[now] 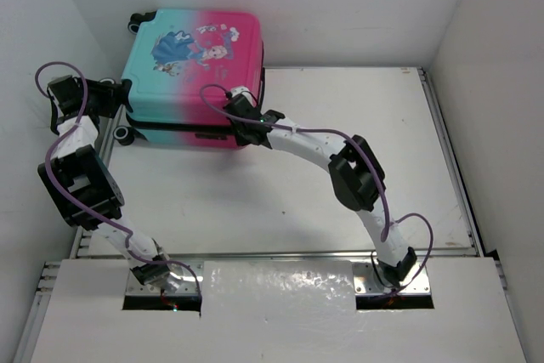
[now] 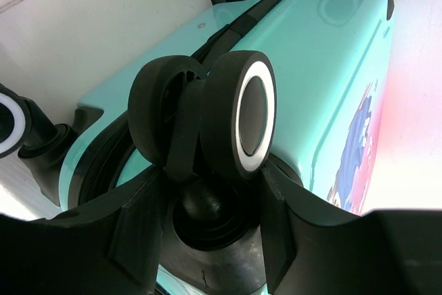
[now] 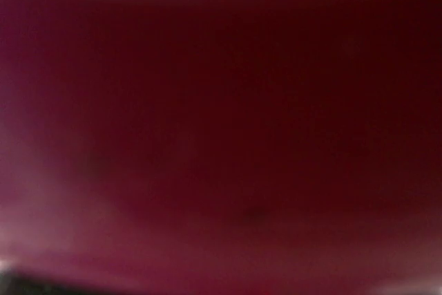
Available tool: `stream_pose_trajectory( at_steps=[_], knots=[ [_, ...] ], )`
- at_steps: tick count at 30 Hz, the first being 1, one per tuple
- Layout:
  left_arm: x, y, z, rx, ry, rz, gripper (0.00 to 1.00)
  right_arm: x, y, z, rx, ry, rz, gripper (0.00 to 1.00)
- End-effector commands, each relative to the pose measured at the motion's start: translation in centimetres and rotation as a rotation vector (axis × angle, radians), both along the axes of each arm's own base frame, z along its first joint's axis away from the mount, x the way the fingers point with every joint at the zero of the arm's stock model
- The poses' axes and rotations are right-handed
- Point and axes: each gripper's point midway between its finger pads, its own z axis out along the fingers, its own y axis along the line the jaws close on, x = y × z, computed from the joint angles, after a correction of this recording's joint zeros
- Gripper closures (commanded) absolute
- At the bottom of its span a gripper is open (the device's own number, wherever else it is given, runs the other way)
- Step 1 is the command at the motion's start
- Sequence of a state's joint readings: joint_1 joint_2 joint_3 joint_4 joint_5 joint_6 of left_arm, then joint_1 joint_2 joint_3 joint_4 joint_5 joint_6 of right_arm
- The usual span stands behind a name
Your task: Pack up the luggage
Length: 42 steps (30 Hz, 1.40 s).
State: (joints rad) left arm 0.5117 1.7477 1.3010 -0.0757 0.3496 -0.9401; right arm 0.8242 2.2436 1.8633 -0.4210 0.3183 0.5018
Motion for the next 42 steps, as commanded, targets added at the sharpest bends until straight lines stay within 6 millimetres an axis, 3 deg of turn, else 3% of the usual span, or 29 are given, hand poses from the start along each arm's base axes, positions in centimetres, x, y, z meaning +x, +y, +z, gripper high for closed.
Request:
stream_pose_trajectory(
  at_steps=[1,6,9,12,15,18,19,20,21,22,23,24,27,28,29,31,32,33,35,37,38,39,42],
  knots=[
    [-0.6,-8.1,-4.3,-0.041,0.060,-0.345,1.00,2.9,-1.1,1.6,0.000,-0.080,-0.064,1.00],
    [-0.7,-8.0,-4.0,-0.034,0.058,-0.335,1.00,3.6,-4.6,3.0,-0.062,-0.187,-0.075,1.00],
    [-0.7,-7.9,-3.7,-0.025,0.054,-0.333,1.00,4.5,-8.6,4.1,-0.120,-0.277,-0.106,1.00],
    [-0.7,-7.5,-3.8,-0.007,0.070,-0.324,1.00,6.1,-14.4,3.7,-0.187,-0.267,-0.178,1.00],
    [-0.6,-7.2,-4.1,0.000,0.081,-0.312,1.00,6.9,-17.0,4.2,-0.181,-0.282,-0.188,1.00],
    [-0.3,-7.1,-4.5,-0.006,0.089,-0.316,1.00,8.4,-17.3,3.9,-0.173,-0.297,-0.129,1.00],
    [-0.4,-7.1,-4.8,-0.009,0.095,-0.315,1.00,9.5,-17.0,4.8,-0.171,-0.313,-0.114,1.00],
    [-0.4,-7.0,-5.0,-0.004,0.100,-0.312,1.00,10.3,-17.2,3.0,-0.207,-0.285,-0.103,1.00],
    [-0.4,-6.7,-4.9,0.008,0.103,-0.301,1.00,12.0,-17.2,4.3,-0.190,-0.304,-0.096,1.00],
    [-0.5,-6.6,-4.9,0.017,0.111,-0.297,1.00,12.7,-17.4,2.9,-0.212,-0.284,-0.089,1.00],
    [-0.4,-6.4,-4.9,0.023,0.115,-0.291,1.00,13.4,-17.6,3.2,-0.222,-0.293,-0.099,1.00],
    [-0.3,-6.2,-5.1,0.027,0.125,-0.284,1.00,14.6,-18.1,4.4,-0.225,-0.327,-0.114,1.00],
    [0.2,-6.1,-5.4,0.020,0.124,-0.289,1.00,16.9,-19.4,5.1,-0.254,-0.372,-0.123,1.00],
    [0.3,-6.2,-5.6,0.012,0.127,-0.291,1.00,17.8,-19.7,5.1,-0.261,-0.373,-0.118,1.00],
    [0.3,-6.2,-5.9,0.009,0.131,-0.293,1.00,20.1,-20.4,5.3,-0.252,-0.388,-0.143,1.00],
    [0.3,-6.1,-6.0,0.017,0.134,-0.289,1.00,21.9,-21.5,4.4,-0.233,-0.370,-0.161,1.00],
    [0.2,-5.9,-6.0,0.023,0.136,-0.285,1.00,23.4,-21.2,6.1,-0.194,-0.414,-0.166,1.00],
    [0.2,-6.0,-5.9,0.027,0.136,-0.286,1.00,24.4,-21.1,4.0,-0.172,-0.401,-0.170,1.00],
    [0.1,-5.8,-5.9,0.033,0.137,-0.280,1.00,26.2,-21.4,4.0,-0.082,-0.431,-0.210,1.00],
    [-0.1,-5.9,-5.9,0.034,0.136,-0.279,1.00,27.5,-21.1,2.4,-0.012,-0.449,-0.226,1.00],
    [-0.1,-6.0,-5.7,0.032,0.129,-0.279,1.00,28.4,-21.1,3.1,0.013,-0.491,-0.237,1.00],
    [-0.2,-6.1,-5.8,0.026,0.124,-0.285,1.00,29.1,-20.6,2.4,0.044,-0.517,-0.232,1.00],
    [-0.1,-6.4,-5.0,0.019,0.098,-0.292,1.00,30.3,-19.4,2.9,0.119,-0.587,-0.237,1.00]
  ],
)
